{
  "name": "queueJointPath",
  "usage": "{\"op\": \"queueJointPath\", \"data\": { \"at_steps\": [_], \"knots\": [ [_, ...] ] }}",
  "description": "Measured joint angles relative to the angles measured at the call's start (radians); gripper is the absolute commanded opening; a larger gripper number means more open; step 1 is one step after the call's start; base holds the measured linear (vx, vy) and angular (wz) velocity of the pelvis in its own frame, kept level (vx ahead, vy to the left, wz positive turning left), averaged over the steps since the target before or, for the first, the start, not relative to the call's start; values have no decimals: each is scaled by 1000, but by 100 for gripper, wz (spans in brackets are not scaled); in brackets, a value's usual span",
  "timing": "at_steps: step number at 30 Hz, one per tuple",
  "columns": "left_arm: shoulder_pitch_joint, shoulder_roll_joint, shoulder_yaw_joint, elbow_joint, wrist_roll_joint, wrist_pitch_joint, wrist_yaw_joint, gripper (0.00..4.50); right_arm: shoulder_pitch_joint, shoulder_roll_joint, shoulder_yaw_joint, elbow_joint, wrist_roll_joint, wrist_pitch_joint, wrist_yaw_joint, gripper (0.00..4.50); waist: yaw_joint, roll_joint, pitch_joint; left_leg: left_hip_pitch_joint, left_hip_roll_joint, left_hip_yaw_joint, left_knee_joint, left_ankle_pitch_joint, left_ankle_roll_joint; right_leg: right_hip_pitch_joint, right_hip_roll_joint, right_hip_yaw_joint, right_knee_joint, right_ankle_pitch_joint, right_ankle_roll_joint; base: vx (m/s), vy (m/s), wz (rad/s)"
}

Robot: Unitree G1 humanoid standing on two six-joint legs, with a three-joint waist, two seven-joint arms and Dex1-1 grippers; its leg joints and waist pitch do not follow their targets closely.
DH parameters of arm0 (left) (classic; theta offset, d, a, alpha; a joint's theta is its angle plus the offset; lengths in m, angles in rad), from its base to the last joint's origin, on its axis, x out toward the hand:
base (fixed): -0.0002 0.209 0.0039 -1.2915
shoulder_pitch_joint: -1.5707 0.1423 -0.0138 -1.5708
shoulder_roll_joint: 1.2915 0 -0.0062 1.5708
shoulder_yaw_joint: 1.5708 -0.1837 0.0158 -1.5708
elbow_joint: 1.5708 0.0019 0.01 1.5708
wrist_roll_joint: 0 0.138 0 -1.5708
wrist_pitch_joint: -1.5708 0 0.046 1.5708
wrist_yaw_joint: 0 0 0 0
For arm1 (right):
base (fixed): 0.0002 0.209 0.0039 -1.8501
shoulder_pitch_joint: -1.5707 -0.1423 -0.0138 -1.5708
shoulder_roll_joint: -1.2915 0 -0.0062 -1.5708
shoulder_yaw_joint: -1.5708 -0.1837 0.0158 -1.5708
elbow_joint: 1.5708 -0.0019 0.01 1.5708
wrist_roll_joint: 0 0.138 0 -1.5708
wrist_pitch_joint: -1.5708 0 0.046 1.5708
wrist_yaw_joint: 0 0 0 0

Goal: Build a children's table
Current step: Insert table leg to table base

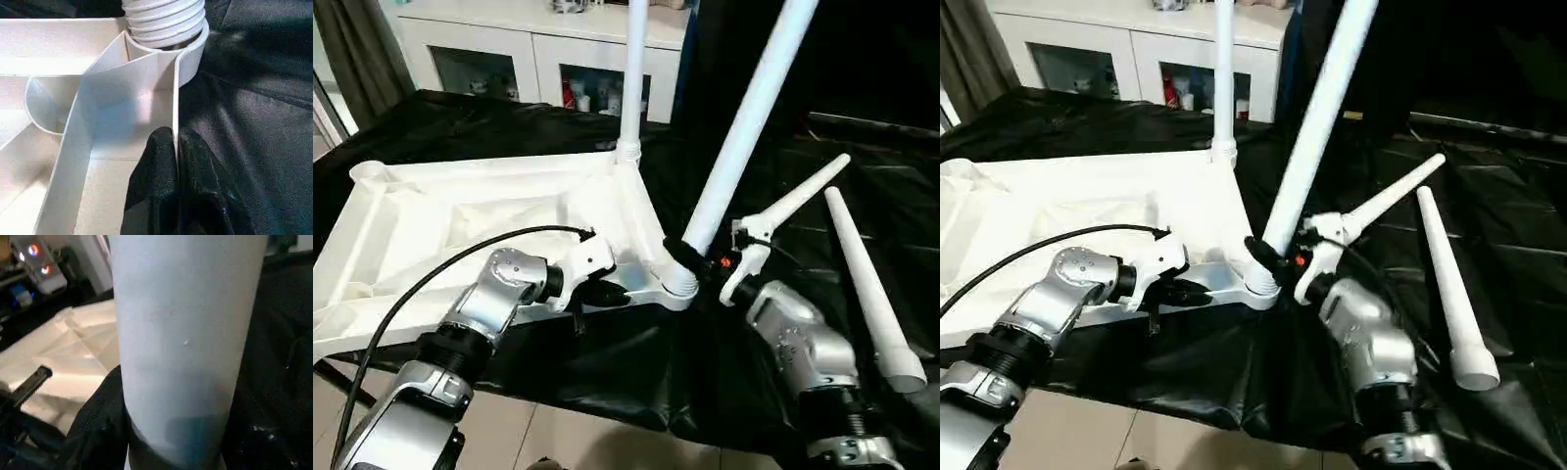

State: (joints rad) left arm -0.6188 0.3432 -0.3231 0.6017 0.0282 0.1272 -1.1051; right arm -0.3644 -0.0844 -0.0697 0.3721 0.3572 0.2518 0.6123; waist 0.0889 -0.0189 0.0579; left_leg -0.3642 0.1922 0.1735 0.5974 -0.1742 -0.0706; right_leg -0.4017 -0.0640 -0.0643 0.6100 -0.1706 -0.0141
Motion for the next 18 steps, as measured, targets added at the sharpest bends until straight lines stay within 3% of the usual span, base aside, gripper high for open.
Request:
{"op": "queueJointPath", "data": {
  "at_steps": [9,18],
  "knots": [
    [1,-5,1,5,6,-4,12,0,11,41,-15,132,3,-221,33,191,-1,-1,-2,1,0,0,0,0,0,2,-1,0,-1,0,0,0,0,0],
    [6,-5,1,5,6,-4,16,0,19,57,-24,199,6,-334,70,191,-2,-6,-6,3,0,0,0,0,0,3,-1,-1,-2,0,0,0,0,0]
  ]
}}
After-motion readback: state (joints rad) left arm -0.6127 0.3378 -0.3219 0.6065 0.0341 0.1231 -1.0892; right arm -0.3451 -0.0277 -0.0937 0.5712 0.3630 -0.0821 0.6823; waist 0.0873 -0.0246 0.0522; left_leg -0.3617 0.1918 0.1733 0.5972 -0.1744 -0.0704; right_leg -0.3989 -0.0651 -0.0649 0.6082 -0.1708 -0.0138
